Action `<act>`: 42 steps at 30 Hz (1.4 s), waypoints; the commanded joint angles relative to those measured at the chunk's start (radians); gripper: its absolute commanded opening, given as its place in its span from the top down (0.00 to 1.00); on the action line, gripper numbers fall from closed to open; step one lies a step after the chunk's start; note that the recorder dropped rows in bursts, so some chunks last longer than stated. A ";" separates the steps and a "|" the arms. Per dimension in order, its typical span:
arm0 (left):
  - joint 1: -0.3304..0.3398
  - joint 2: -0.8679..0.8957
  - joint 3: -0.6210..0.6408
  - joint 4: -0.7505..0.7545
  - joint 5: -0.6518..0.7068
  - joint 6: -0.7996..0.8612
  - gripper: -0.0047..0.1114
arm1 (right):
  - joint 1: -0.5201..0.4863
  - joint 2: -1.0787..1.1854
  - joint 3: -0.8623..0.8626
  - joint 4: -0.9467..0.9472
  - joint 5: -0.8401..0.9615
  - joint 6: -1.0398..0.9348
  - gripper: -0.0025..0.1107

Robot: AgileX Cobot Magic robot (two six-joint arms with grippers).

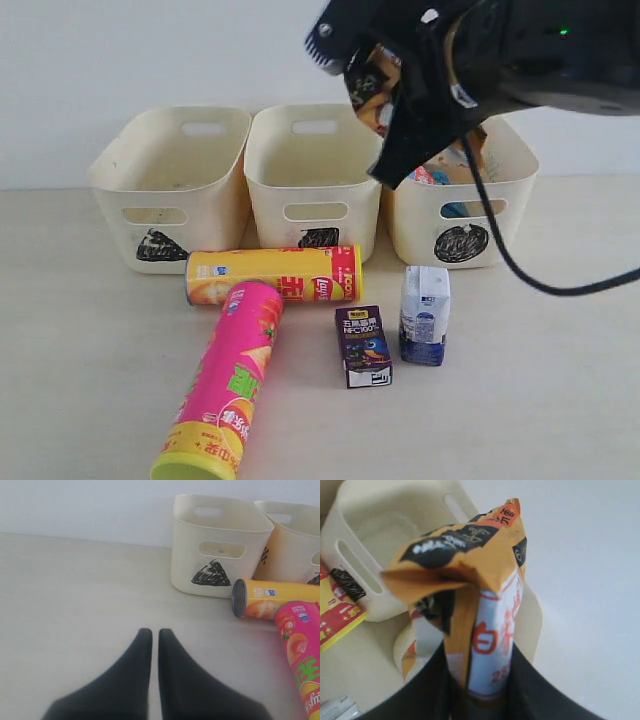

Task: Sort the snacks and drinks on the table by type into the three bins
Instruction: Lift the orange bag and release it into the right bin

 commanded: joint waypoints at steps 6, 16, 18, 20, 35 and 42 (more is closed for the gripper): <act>0.001 -0.004 -0.003 -0.005 -0.013 -0.003 0.93 | -0.420 0.079 -0.003 0.001 -0.563 0.183 0.98; 0.001 -0.004 -0.003 -0.005 -0.013 -0.003 0.93 | -0.582 0.445 -0.231 0.037 -0.771 0.291 0.98; 0.001 -0.004 -0.003 -0.005 -0.013 -0.003 0.93 | -0.582 0.475 -0.252 0.037 -0.771 0.311 0.94; 0.001 -0.004 -0.003 -0.005 -0.013 -0.003 0.93 | -0.582 0.490 -0.263 0.037 -0.773 0.311 0.87; 0.001 -0.004 -0.003 -0.005 -0.013 -0.003 0.93 | -0.570 0.401 -0.261 0.039 -0.571 0.396 0.28; 0.001 -0.004 -0.003 -0.005 -0.013 -0.003 0.93 | -0.477 0.314 -0.261 0.062 -0.263 0.143 0.62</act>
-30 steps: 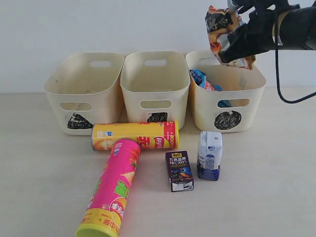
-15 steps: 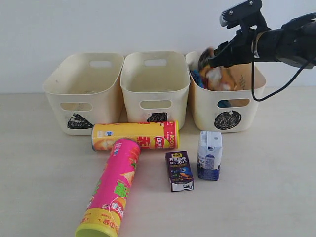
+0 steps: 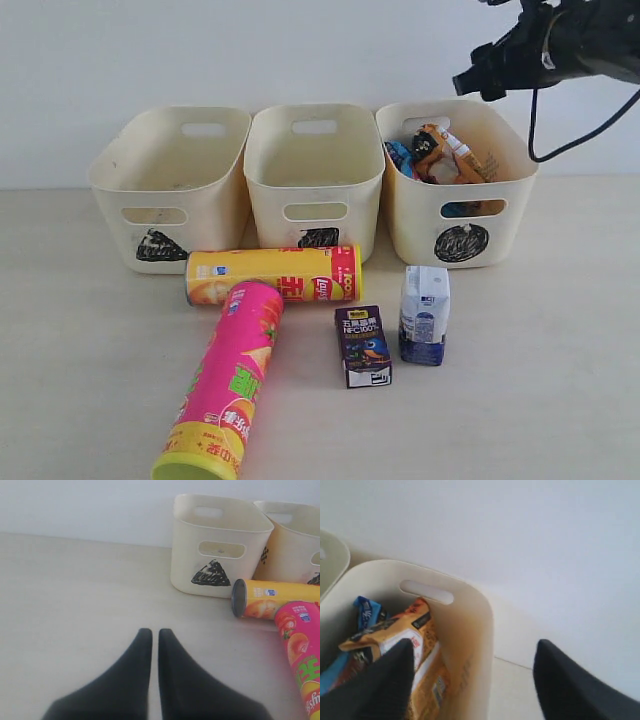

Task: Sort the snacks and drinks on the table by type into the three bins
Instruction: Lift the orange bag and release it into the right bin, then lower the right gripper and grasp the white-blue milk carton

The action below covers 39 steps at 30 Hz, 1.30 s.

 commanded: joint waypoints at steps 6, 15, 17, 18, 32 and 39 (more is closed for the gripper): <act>0.001 -0.004 -0.003 -0.005 -0.013 -0.003 0.93 | 0.120 -0.078 -0.004 0.251 0.499 -0.628 0.97; 0.001 -0.004 -0.003 -0.005 -0.013 -0.003 0.93 | 0.109 -0.154 -0.003 0.750 0.717 -0.872 0.97; 0.001 -0.004 -0.003 -0.005 -0.013 -0.003 0.93 | 0.109 -0.184 -0.003 0.889 0.732 -0.934 0.97; 0.001 -0.004 -0.003 -0.005 -0.013 -0.003 0.93 | 0.109 -0.201 -0.003 0.953 0.746 -0.955 0.97; 0.001 -0.004 -0.003 -0.005 -0.013 -0.003 0.93 | 0.270 -0.258 0.169 1.068 0.746 -0.924 0.82; 0.001 -0.004 -0.003 -0.005 -0.013 -0.003 0.93 | 0.270 -0.230 0.174 1.068 0.698 -0.859 0.18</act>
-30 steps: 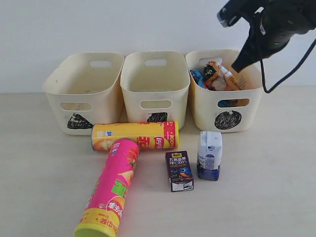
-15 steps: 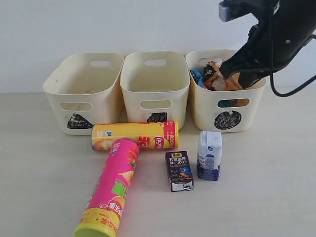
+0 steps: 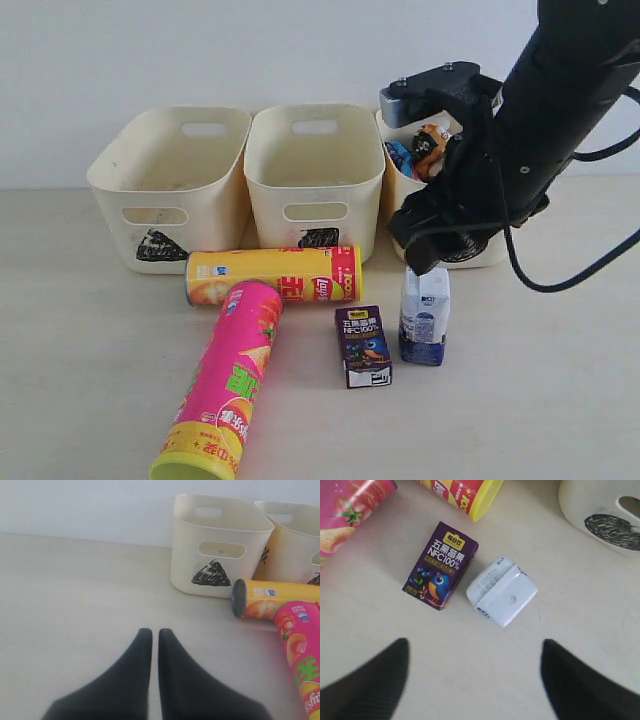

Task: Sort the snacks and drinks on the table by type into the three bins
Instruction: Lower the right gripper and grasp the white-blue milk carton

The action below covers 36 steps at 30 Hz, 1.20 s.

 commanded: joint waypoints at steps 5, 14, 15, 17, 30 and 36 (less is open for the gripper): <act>0.001 -0.004 -0.003 -0.005 -0.013 -0.003 0.93 | -0.001 0.096 0.004 -0.037 -0.056 0.070 0.17; 0.001 -0.004 -0.003 -0.005 -0.013 -0.003 0.93 | -0.001 0.241 -0.023 -0.123 -0.160 0.211 0.17; 0.001 -0.004 -0.003 -0.005 -0.013 -0.003 0.93 | -0.001 0.257 -0.027 -0.123 -0.164 0.214 0.17; 0.001 -0.004 -0.003 -0.005 -0.013 -0.003 0.93 | -0.001 0.283 -0.029 -0.123 -0.190 0.218 0.17; 0.001 -0.004 -0.003 -0.005 -0.013 -0.003 0.93 | -0.001 0.376 -0.029 -0.160 -0.315 0.218 0.26; 0.001 -0.004 -0.003 -0.005 -0.013 -0.003 0.93 | -0.001 0.374 -0.029 -0.178 -0.322 0.202 0.80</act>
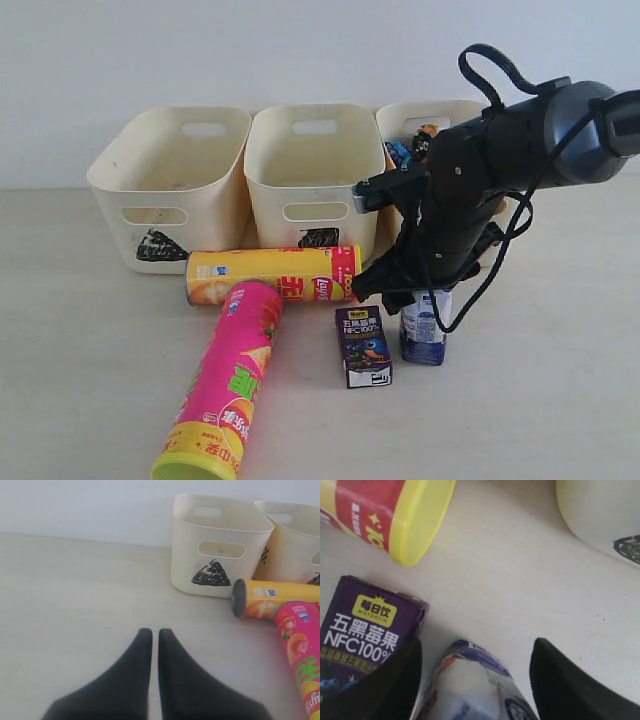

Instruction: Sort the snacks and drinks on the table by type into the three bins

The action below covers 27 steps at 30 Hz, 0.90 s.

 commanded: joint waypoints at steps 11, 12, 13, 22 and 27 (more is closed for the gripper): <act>0.001 -0.004 -0.003 -0.005 -0.013 -0.003 0.93 | -0.001 -0.029 -0.007 -0.026 0.079 -0.119 0.97; 0.001 -0.004 -0.003 -0.005 -0.013 -0.003 0.93 | -0.001 -0.042 -0.007 -0.026 0.088 -0.134 0.97; 0.001 -0.004 -0.003 -0.005 -0.013 -0.003 0.93 | -0.001 -0.058 -0.007 -0.026 0.098 -0.145 0.97; 0.001 -0.004 -0.003 -0.005 -0.013 -0.003 0.93 | -0.001 -0.250 -0.007 -0.026 0.142 -0.221 0.98; 0.001 -0.004 -0.003 -0.005 -0.013 -0.003 0.93 | -0.001 -0.351 -0.007 0.001 -0.010 -0.227 0.98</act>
